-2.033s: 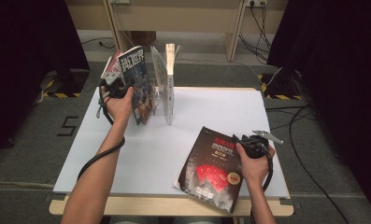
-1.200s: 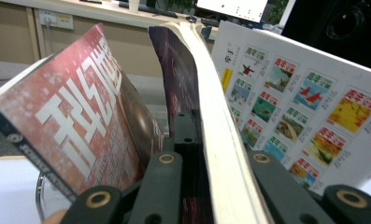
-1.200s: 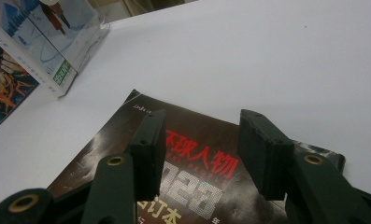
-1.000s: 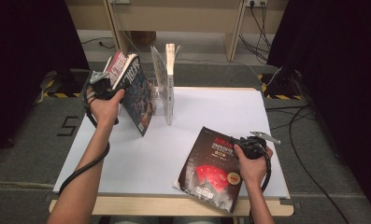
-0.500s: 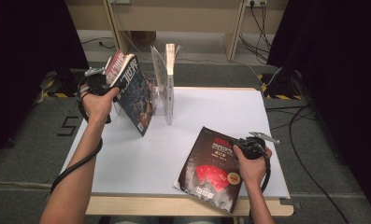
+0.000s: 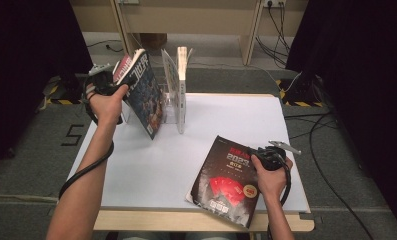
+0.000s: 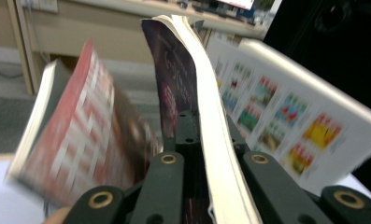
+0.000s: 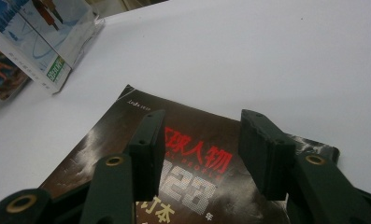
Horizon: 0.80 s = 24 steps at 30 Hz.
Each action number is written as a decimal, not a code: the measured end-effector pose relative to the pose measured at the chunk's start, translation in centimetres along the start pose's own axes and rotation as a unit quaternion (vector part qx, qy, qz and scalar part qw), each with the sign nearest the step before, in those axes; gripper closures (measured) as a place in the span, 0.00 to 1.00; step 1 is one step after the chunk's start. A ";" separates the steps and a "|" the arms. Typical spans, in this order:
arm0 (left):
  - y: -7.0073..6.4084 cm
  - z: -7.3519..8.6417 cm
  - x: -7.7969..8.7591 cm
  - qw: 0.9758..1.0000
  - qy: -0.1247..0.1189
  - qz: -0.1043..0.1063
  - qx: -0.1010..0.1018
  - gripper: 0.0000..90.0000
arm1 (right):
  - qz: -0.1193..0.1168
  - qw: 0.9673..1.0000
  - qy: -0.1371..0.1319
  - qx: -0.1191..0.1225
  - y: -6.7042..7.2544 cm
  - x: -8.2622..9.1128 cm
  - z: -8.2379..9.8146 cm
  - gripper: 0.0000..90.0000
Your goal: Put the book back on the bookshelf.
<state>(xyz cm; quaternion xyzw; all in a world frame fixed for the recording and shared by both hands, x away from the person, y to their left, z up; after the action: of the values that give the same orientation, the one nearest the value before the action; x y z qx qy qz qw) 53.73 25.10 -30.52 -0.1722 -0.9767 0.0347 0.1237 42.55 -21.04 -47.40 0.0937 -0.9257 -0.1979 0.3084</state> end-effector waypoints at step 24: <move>2.6 2.3 -4.1 0.995 0.066 -0.077 0.017 0.86 | -0.004 1.000 -0.003 -0.007 -0.3 0.5 -0.2 0.58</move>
<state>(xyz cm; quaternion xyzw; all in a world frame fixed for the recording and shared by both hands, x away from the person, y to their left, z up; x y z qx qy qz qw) 57.75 26.05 -33.98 -0.0963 -0.9760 0.0298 0.1932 42.28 -21.56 -47.13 0.0944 -0.9250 -0.2058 0.3051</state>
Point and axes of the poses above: each handheld gripper's, and its own axes: x roughly backward along the jaws, z roughly out of its underside, y roughly to its left, the point moved 3 cm from there along -x, roughly forward along the jaws, and after that the axes turned 10 degrees about -x, right-handed, at the moved point
